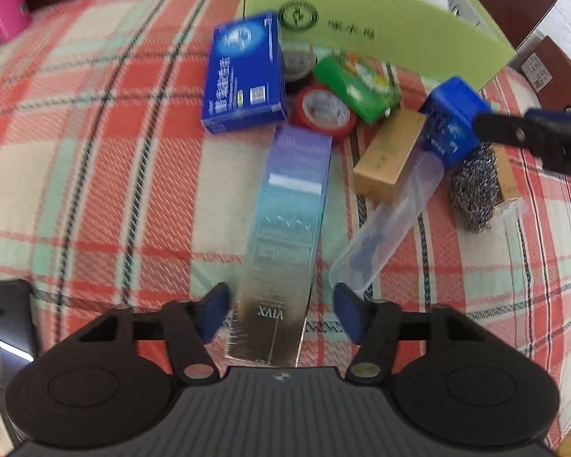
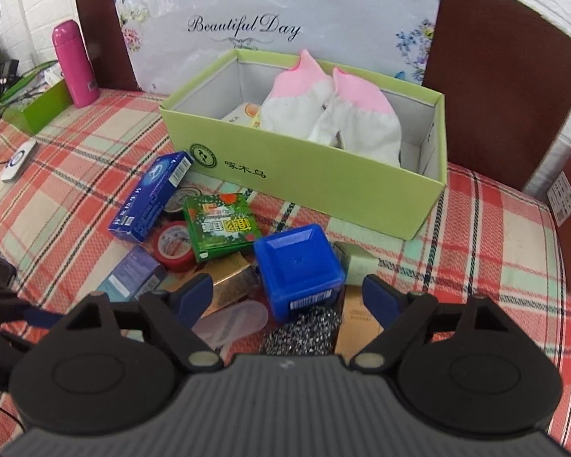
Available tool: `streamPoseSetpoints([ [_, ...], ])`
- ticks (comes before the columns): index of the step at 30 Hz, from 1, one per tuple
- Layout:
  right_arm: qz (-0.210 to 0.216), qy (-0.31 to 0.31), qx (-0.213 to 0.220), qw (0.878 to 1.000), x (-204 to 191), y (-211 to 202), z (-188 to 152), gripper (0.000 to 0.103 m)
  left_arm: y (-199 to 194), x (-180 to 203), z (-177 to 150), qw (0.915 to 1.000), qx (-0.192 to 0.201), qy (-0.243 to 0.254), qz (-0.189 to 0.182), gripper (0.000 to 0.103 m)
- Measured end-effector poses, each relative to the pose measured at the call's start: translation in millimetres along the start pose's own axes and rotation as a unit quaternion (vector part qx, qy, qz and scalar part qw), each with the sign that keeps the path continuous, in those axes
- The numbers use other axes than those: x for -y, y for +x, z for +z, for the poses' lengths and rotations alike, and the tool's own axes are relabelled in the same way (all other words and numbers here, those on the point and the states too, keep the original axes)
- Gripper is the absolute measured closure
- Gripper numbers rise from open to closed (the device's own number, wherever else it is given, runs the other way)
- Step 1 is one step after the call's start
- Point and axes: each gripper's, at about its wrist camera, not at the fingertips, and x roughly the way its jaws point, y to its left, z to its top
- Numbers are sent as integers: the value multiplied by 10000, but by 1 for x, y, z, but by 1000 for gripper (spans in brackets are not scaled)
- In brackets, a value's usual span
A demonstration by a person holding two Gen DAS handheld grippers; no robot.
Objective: Organize objects
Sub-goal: 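Grasp the tall VIVX box with left gripper while right grasps blue container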
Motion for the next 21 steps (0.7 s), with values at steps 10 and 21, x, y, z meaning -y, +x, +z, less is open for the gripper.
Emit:
streamPoseSetpoints([
  [10,-336,-592,-551,9962,-11,33,-3,48,0,-11,7,9999,60,-154,-46,57],
  [21,211,150,-193,9995,-5,-34,-51,48,-1,-8,9,9999,30,-104,62,58],
])
